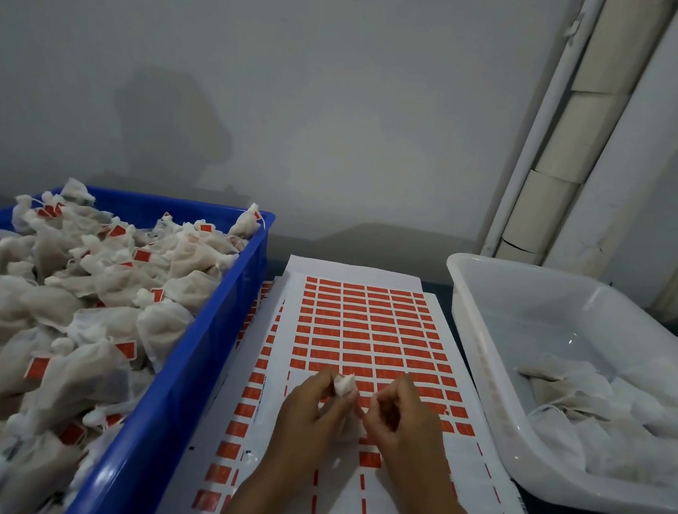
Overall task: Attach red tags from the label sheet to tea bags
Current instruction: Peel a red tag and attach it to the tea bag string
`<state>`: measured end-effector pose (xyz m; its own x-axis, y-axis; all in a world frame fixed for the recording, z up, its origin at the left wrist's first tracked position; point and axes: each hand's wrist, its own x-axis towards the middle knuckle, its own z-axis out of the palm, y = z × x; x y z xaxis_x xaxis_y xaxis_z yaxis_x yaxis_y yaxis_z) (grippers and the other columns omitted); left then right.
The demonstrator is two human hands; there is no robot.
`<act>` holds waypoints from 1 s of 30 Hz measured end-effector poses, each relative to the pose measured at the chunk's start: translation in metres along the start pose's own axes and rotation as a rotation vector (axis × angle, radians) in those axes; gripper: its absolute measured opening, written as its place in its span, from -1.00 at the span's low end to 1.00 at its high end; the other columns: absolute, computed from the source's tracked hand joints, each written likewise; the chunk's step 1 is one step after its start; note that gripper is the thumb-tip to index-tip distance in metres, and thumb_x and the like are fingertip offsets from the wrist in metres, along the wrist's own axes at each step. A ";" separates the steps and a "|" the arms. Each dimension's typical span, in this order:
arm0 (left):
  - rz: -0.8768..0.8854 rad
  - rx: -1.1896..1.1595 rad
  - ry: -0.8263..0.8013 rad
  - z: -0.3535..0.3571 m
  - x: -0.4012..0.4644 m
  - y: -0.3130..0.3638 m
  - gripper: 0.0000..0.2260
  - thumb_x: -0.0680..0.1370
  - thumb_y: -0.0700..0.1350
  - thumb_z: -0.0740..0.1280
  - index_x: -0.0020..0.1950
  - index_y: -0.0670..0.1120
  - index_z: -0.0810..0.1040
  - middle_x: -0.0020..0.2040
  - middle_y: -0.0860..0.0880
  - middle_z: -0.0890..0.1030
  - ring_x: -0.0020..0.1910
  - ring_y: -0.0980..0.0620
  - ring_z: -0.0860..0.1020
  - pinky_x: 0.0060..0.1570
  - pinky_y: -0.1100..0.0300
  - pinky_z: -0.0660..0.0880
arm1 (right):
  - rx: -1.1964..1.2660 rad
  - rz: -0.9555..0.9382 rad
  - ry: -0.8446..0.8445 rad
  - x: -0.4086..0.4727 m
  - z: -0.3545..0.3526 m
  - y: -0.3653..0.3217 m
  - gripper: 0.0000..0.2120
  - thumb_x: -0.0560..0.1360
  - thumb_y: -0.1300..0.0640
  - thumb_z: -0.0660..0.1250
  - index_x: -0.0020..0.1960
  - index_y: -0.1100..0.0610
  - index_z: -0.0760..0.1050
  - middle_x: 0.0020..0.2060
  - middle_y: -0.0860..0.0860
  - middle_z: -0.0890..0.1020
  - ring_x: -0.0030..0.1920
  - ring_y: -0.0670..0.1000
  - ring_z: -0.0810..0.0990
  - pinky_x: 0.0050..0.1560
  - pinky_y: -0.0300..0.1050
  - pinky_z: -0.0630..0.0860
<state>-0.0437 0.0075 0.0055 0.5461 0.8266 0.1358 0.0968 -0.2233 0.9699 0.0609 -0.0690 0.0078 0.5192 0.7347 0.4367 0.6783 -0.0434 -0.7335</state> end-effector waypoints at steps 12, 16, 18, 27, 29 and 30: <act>0.075 0.120 0.113 -0.001 0.005 -0.003 -0.86 0.49 0.06 0.29 -0.19 0.03 0.52 -0.25 0.19 0.61 -0.17 0.25 0.57 -0.30 0.48 0.47 | -0.300 -0.093 0.168 0.005 -0.008 -0.001 -0.82 0.31 0.20 0.50 -0.23 0.16 0.48 -0.47 -0.02 0.57 -0.61 -0.16 0.31 -0.39 -0.50 0.31; 0.108 0.145 0.128 0.000 0.005 -0.003 -0.83 0.50 0.06 0.28 -0.22 0.02 0.51 -0.28 0.25 0.60 -0.19 0.32 0.55 -0.32 0.49 0.43 | -0.241 -0.024 0.215 0.006 -0.009 0.001 -0.76 0.34 0.17 0.47 -0.22 0.06 0.38 -0.40 -0.06 0.57 -0.56 -0.17 0.40 -0.36 -0.51 0.29; 0.091 0.110 0.159 -0.002 0.004 -0.003 -0.84 0.53 0.04 0.26 -0.19 0.01 0.50 -0.26 0.22 0.61 -0.19 0.34 0.56 -0.37 0.47 0.48 | -0.182 0.062 0.228 0.009 -0.013 0.005 -0.78 0.38 0.13 0.43 -0.19 0.04 0.36 -0.33 -0.08 0.58 -0.45 -0.16 0.50 -0.32 -0.46 0.39; 0.052 0.033 0.052 -0.007 0.005 -0.002 -0.87 0.52 0.02 0.26 -0.15 0.01 0.52 -0.26 0.22 0.62 -0.20 0.25 0.60 -0.36 0.45 0.48 | -0.055 0.132 0.006 0.003 -0.013 -0.002 -0.74 0.41 -0.28 0.06 0.06 -0.26 0.28 0.01 -0.45 0.41 -0.03 -0.23 0.55 0.09 -0.33 0.45; 0.059 0.077 0.023 -0.005 0.004 -0.005 -0.91 0.51 0.01 0.29 -0.14 0.03 0.52 -0.25 0.24 0.62 -0.19 0.24 0.60 -0.28 0.40 0.54 | -0.144 0.035 -0.106 0.002 -0.002 -0.006 -0.66 0.42 -0.29 0.02 0.18 -0.28 0.21 0.11 -0.46 0.30 0.10 -0.27 0.42 0.20 -0.41 0.25; 0.063 0.087 0.018 -0.005 0.004 -0.006 -0.93 0.50 0.01 0.30 -0.14 0.05 0.53 -0.25 0.25 0.62 -0.18 0.25 0.60 -0.23 0.38 0.55 | -0.179 0.015 -0.171 0.001 0.002 -0.007 -0.62 0.44 -0.27 0.01 0.24 -0.25 0.19 0.18 -0.41 0.29 0.16 -0.29 0.37 0.23 -0.45 0.17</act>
<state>-0.0459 0.0151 0.0015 0.5386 0.8185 0.2002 0.1352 -0.3184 0.9383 0.0560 -0.0672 0.0122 0.4443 0.8364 0.3209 0.7604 -0.1627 -0.6287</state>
